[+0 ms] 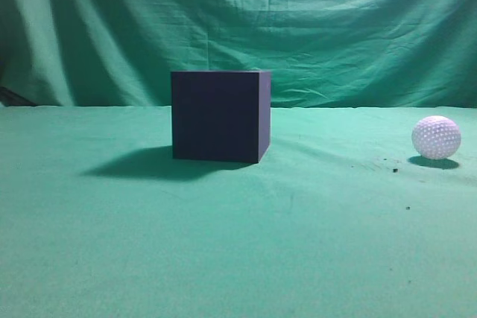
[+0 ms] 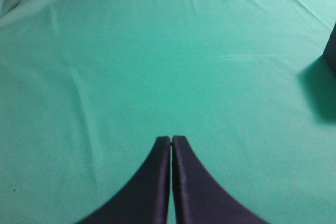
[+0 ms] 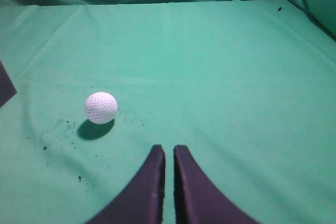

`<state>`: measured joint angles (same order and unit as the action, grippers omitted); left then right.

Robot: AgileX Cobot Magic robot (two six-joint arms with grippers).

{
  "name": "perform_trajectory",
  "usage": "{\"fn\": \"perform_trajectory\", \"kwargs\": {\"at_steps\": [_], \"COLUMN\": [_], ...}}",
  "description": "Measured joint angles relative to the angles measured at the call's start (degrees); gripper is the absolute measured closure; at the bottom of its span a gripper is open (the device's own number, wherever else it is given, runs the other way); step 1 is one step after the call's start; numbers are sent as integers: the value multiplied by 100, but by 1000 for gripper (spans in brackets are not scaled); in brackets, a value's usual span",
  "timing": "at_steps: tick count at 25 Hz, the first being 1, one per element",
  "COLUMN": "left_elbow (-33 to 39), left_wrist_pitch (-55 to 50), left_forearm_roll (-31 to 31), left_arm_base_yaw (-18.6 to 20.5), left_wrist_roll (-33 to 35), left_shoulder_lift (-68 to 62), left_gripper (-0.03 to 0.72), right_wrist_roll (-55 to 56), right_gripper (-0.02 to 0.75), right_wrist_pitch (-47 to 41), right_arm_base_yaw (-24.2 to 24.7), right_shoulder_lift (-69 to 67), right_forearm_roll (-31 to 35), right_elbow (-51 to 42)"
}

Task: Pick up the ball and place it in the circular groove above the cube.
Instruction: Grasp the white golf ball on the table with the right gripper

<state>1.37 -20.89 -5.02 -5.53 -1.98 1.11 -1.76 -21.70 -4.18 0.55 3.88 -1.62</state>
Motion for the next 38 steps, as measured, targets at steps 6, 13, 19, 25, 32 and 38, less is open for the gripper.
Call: {"fn": "perform_trajectory", "kwargs": {"at_steps": [6,13,19,25,32,38], "left_elbow": [0,0,0,0,0,0], "left_wrist_pitch": [0,0,0,0,0,0], "left_forearm_roll": [0,0,0,0,0,0], "left_arm_base_yaw": [0,0,0,0,0,0], "left_wrist_roll": [0,0,0,0,0,0], "left_shoulder_lift": [0,0,0,0,0,0], "left_gripper": [688,688,688,688,688,688], "right_wrist_roll": [0,0,0,0,255,293], "right_gripper": [738,738,738,738,738,738], "right_wrist_pitch": [0,0,39,1945,2299,1455], "right_arm_base_yaw": [0,0,0,0,0,0], "right_shoulder_lift": [0,0,0,0,-284,-1938], "right_forearm_roll": [0,0,-24,373,671,709], "right_elbow": [0,0,0,-14,320,1317]}}
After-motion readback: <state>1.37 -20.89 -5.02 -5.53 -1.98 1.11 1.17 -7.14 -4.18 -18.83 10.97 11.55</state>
